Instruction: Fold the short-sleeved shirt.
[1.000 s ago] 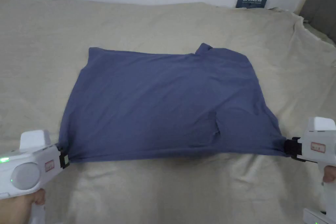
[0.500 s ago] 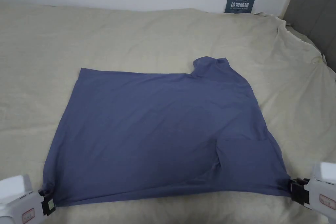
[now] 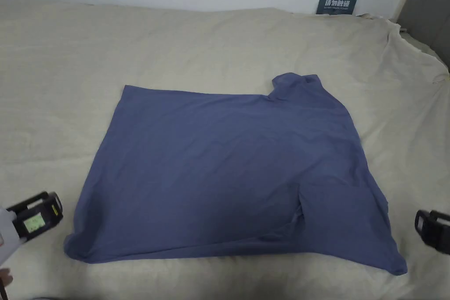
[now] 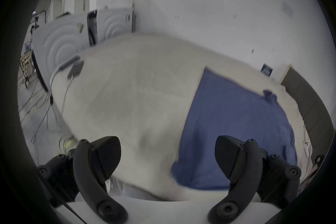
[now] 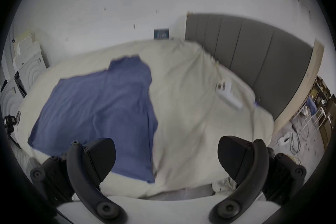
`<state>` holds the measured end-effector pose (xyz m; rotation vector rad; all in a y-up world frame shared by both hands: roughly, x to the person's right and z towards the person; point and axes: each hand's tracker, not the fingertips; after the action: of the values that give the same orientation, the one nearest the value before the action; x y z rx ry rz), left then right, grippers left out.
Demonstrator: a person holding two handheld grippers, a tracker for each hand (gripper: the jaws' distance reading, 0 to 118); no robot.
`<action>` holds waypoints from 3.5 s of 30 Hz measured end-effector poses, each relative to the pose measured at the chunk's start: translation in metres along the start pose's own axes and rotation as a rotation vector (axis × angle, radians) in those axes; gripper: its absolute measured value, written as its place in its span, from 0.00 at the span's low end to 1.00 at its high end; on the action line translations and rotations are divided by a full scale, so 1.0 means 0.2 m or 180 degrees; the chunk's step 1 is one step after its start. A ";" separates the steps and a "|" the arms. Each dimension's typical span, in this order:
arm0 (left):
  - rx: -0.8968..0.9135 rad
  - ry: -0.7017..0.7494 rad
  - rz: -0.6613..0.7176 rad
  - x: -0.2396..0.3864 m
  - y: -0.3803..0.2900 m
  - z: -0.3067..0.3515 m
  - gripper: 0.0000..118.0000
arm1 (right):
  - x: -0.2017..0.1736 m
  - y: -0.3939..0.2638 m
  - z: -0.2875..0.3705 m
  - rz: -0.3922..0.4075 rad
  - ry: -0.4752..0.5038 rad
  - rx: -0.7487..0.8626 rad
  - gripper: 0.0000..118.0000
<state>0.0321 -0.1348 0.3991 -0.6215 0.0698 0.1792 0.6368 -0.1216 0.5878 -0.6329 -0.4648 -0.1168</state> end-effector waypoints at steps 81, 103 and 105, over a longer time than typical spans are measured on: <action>-0.0832 -0.0286 0.0070 0.10 -0.17 -0.17 0.00 | -0.31 -0.04 -0.31 0.0145 0.0170 -0.0808 0.97; -0.0907 -0.0279 0.0208 0.08 -0.12 -0.15 0.00 | -0.12 -0.18 -0.37 -0.0306 0.0613 -0.1472 0.07; -0.0841 -0.0329 0.0291 0.07 -0.08 -0.13 0.00 | -0.12 -0.09 -0.30 -0.0350 0.0706 -0.1350 0.07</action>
<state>0.0484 -0.1607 0.3847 -0.8719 -0.0261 0.3120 0.6336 -0.1729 0.5452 -0.9979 -0.2593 -0.3930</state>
